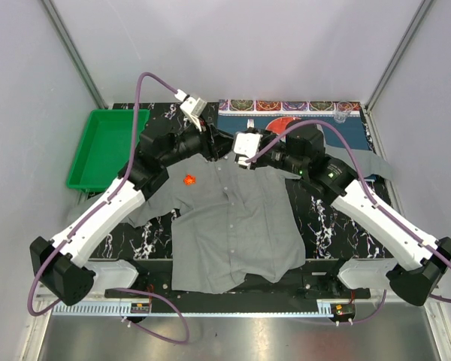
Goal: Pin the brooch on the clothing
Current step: Open the brooch.
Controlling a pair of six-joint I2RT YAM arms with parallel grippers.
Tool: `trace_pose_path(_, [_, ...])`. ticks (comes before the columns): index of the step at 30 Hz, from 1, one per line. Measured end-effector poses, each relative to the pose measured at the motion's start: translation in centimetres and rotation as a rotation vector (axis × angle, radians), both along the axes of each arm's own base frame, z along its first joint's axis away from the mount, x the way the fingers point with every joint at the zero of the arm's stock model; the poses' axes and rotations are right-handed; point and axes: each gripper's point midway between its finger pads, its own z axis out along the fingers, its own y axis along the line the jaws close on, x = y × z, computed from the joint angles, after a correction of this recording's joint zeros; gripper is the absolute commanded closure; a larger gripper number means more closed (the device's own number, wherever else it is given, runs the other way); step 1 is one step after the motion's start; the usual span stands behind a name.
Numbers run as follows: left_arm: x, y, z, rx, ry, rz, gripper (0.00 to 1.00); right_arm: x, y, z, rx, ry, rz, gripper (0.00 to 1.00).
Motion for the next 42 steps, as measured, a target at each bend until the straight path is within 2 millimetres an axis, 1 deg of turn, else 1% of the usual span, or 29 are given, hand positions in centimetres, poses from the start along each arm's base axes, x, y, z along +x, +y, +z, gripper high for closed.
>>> trace_pose_path(1, [0.0, -0.1, 0.0, -0.002, 0.005, -0.001, 0.67, -0.1, 0.1, -0.1, -0.005, -0.004, 0.004, 0.49])
trace_pose_path(3, [0.0, -0.1, 0.0, -0.007, 0.012, -0.002, 0.74, -0.3, 0.3, -0.3, -0.014, -0.01, 0.009, 0.48])
trace_pose_path(5, [0.0, -0.2, 0.0, -0.013, 0.018, -0.005, 0.85, -0.3, 0.3, -0.4, -0.019, -0.013, 0.004, 0.48])
trace_pose_path(6, [-0.1, -0.2, 0.1, -0.016, 0.018, -0.009, 0.87, -0.3, 0.3, -0.4, -0.02, -0.015, 0.0, 0.48])
trace_pose_path(8, [-0.3, -0.4, 0.2, -0.02, 0.016, -0.016, 0.88, -0.2, 0.3, -0.3, -0.02, -0.015, -0.005, 0.45])
trace_pose_path(9, [-0.3, -0.4, 0.2, -0.02, 0.014, -0.017, 0.88, -0.1, 0.2, -0.4, -0.02, -0.014, -0.011, 0.38])
trace_pose_path(10, [-0.3, -0.4, 0.3, -0.018, 0.01, -0.017, 0.88, -0.1, 0.2, -0.4, -0.019, -0.013, -0.016, 0.34])
trace_pose_path(12, [-0.3, -0.2, 0.3, -0.008, -0.011, -0.013, 0.88, -0.1, 0.1, -0.3, -0.008, -0.003, -0.032, 0.28])
trace_pose_path(13, [-0.2, 0.0, 0.3, 0.006, -0.028, -0.005, 0.88, 0.0, -0.1, -0.2, 0.002, 0.004, -0.051, 0.23])
trace_pose_path(15, [-0.1, 0.7, 0.4, 0.042, -0.082, 0.013, 0.88, 0.1, -0.7, 0.1, 0.031, 0.035, -0.093, 0.21])
trace_pose_path(16, [-0.1, 1.1, 0.5, 0.06, -0.114, 0.023, 0.88, 0.0, -1.0, 0.4, 0.053, 0.06, -0.114, 0.18])
trace_pose_path(17, [0.0, 1.6, 0.7, 0.082, -0.156, 0.035, 0.88, -0.1, -1.3, 0.7, 0.071, 0.078, -0.127, 0.16])
trace_pose_path(18, [0.1, 2.2, 1.1, 0.112, -0.219, 0.052, 0.88, -0.5, -1.9, 1.4, 0.115, 0.127, -0.15, 0.16])
trace_pose_path(19, [0.1, 2.9, 1.4, 0.145, -0.287, 0.069, 0.87, -0.5, -2.3, 1.8, 0.136, 0.144, -0.162, 0.16])
trace_pose_path(21, [0.1, 4.2, 2.4, 0.206, -0.427, 0.106, 0.88, -0.7, -3.5, 2.9, 0.222, 0.233, -0.182, 0.17])
trace_pose_path(23, [0.1, 5.6, 3.2, 0.27, -0.586, 0.158, 0.88, -0.3, -5.5, 4.5, 0.346, 0.354, -0.228, 0.2])
trace_pose_path(24, [0.1, 6.2, 3.5, 0.3, -0.652, 0.177, 0.89, 0.2, -6.6, 5.3, 0.41, 0.415, -0.25, 0.22])
trace_pose_path(25, [0.1, 6.9, 3.7, 0.34, -0.746, 0.203, 0.9, 0.8, -7.6, 6.2, 0.481, 0.483, -0.267, 0.25])
trace_pose_path(26, [0.1, 7.4, 3.7, 0.386, -0.828, 0.22, 0.91, 1.2, -8.0, 6.7, 0.54, 0.565, -0.26, 0.33])
trace_pose_path(27, [0.1, 7.9, 3.6, 0.433, -0.907, 0.234, 0.92, 1.5, -8.2, 7.2, 0.58, 0.624, -0.25, 0.35])
trace_pose_path(28, [0.2, 8.2, 3.3, 0.484, -1.002, 0.248, 0.93, 1.7, -7.9, 7.5, 0.626, 0.718, -0.224, 0.37])
trace_pose_path(30, [0.3, 8.6, 2.3, 0.594, -1.157, 0.26, 0.95, 1.7, -6.3, 7.8, 0.683, 0.9, -0.133, 0.39])
trace_pose_path(32, [0.7, 8.8, 1.0, 0.713, -1.295, 0.259, 0.95, 1.8, -4.3, 6.6, 0.723, 1.117, -0.05, 0.41])
trace_pose_path(33, [0.9, 8.9, 0.2, 0.769, -1.354, 0.253, 0.95, 1.9, -3.5, 5.5, 0.742, 1.235, -0.026, 0.41])
trace_pose_path(35, [1.0, 8.9, -0.8, 0.859, -1.459, 0.242, 0.95, 2.1, -2.5, 3.8, 0.76, 1.404, -0.008, 0.41])
trace_pose_path(38, [0.6, 8.9, -0.9, 0.936, -1.594, 0.239, 0.95, 2.2, -1.2, 2.3, 0.765, 1.571, 0.021, 0.41])
trace_pose_path(40, [0.1, 8.8, -0.6, 0.968, -1.681, 0.242, 0.95, 1.2, 0.2, 2.4, 0.741, 1.621, 0.071, 0.41])
trace_pose_path(42, [-0.6, 8.7, -0.4, 0.983, -1.755, 0.242, 0.95, -0.4, 1.6, 2.9, 0.701, 1.645, 0.136, 0.42])
